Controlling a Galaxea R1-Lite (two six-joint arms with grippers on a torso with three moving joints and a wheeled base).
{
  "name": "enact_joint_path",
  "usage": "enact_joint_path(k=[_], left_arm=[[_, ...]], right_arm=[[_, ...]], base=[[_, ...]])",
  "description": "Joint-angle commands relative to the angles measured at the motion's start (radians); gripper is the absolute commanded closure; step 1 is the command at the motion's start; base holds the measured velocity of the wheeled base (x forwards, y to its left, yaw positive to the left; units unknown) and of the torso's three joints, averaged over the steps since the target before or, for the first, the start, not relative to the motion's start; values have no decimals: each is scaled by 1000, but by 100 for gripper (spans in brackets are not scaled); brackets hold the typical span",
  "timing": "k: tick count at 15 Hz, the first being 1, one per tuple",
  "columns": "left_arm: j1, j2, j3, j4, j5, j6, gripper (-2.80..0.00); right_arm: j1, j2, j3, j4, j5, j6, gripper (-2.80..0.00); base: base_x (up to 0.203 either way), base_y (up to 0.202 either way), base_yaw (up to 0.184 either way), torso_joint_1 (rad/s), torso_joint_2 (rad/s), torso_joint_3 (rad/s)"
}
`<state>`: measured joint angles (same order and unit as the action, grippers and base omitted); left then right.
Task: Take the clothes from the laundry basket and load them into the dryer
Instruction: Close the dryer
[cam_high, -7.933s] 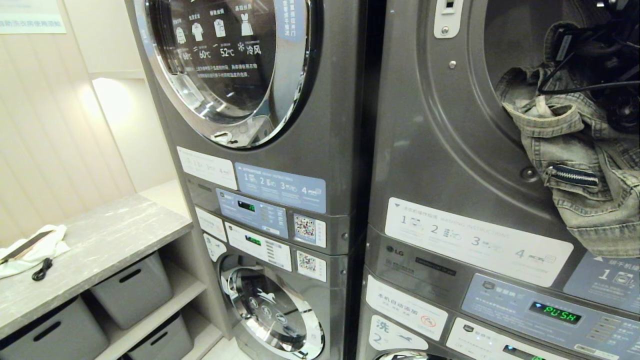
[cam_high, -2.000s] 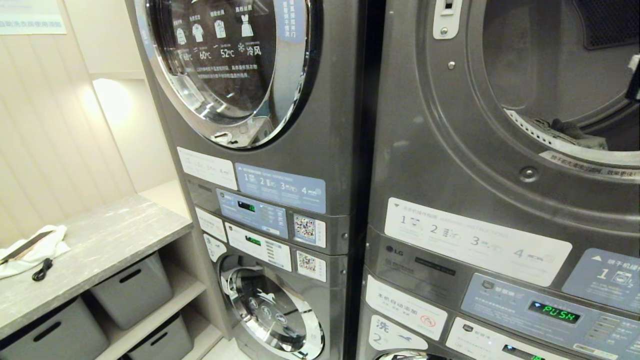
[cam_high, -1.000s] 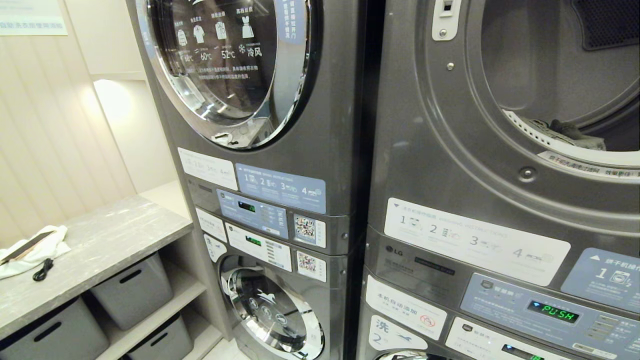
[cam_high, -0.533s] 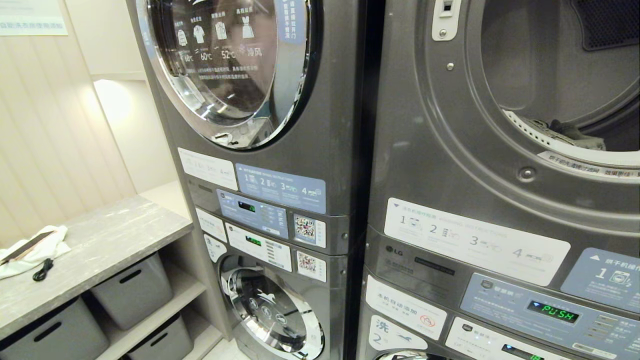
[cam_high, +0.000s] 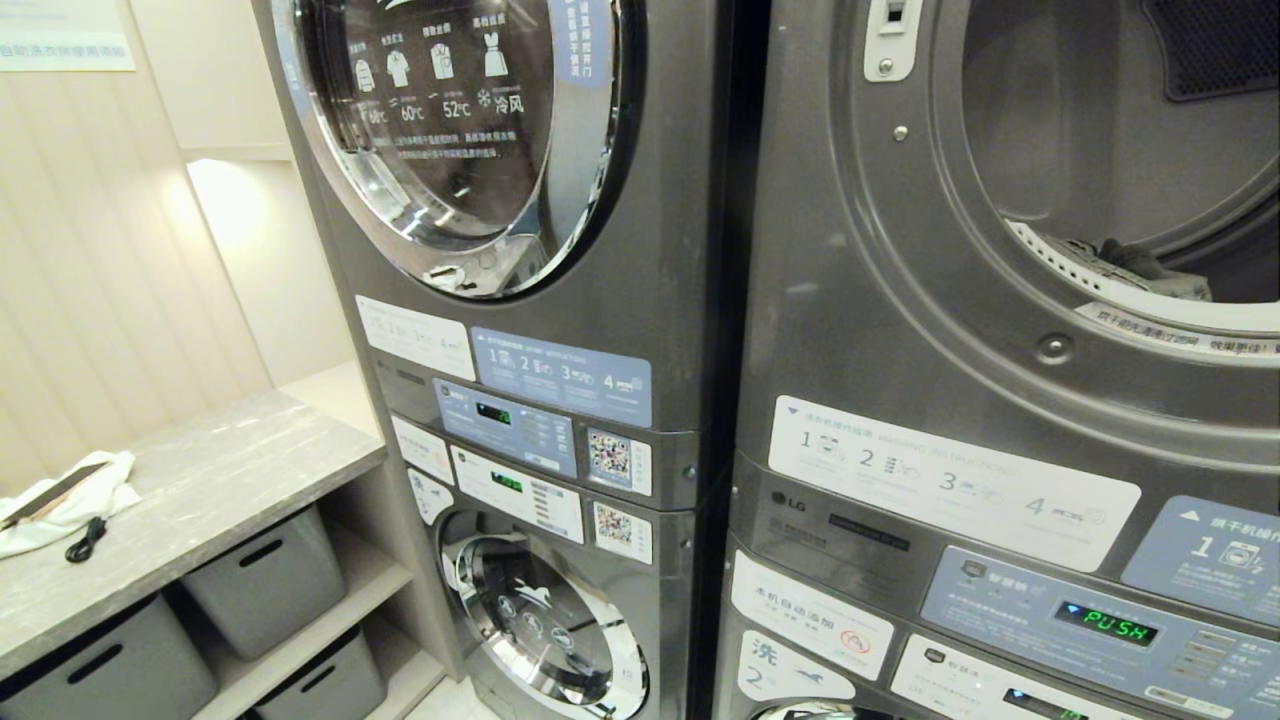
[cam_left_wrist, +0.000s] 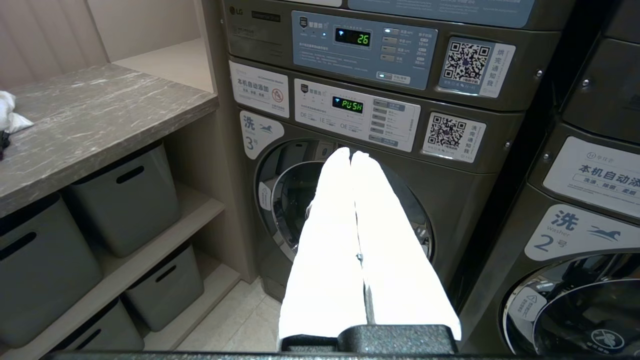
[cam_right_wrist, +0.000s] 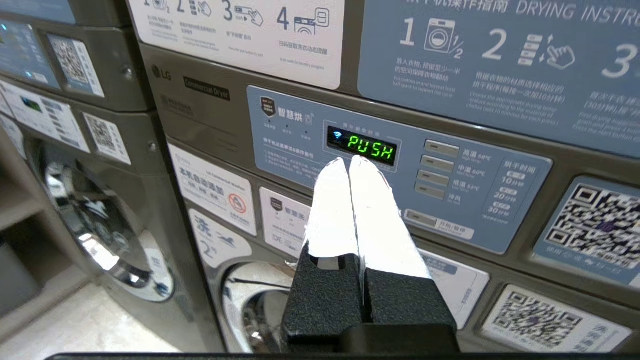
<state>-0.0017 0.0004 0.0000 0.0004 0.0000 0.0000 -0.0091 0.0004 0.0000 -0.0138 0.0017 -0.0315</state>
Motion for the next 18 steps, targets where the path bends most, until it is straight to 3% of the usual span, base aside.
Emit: enact_joint_path(k=[1, 11, 18], left_arm=[[0, 0, 0, 1, 0, 0, 0], [0, 0, 0, 1, 0, 0, 0], [0, 0, 0, 1, 0, 0, 0]], right_arm=[[0, 1, 6, -1, -1, -37, 0], [0, 1, 6, -2, 3, -45, 0], [1, 1, 6, -2, 3, -45, 0]], base=[[0, 0, 0, 0, 0, 0], [0, 0, 0, 0, 0, 0], [1, 7, -156, 4, 2, 3]])
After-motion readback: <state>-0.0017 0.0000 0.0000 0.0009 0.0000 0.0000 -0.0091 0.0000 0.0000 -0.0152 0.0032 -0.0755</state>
